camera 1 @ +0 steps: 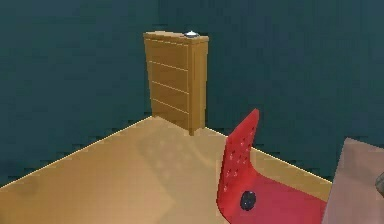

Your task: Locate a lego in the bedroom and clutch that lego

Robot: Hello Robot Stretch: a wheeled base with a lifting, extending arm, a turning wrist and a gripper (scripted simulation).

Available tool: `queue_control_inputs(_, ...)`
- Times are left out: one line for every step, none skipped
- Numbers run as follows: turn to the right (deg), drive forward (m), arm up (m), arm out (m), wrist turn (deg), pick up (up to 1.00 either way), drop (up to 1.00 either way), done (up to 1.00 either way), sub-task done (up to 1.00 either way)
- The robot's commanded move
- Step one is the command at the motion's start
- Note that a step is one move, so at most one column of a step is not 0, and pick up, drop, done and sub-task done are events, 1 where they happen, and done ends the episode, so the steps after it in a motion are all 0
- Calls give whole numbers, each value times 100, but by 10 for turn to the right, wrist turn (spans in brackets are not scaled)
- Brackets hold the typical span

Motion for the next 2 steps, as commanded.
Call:
queue_control_inputs(0,0,0,0,450,0,0,0,0)
queue_control_inputs(0,0,0,0,450,0,0,0,0)
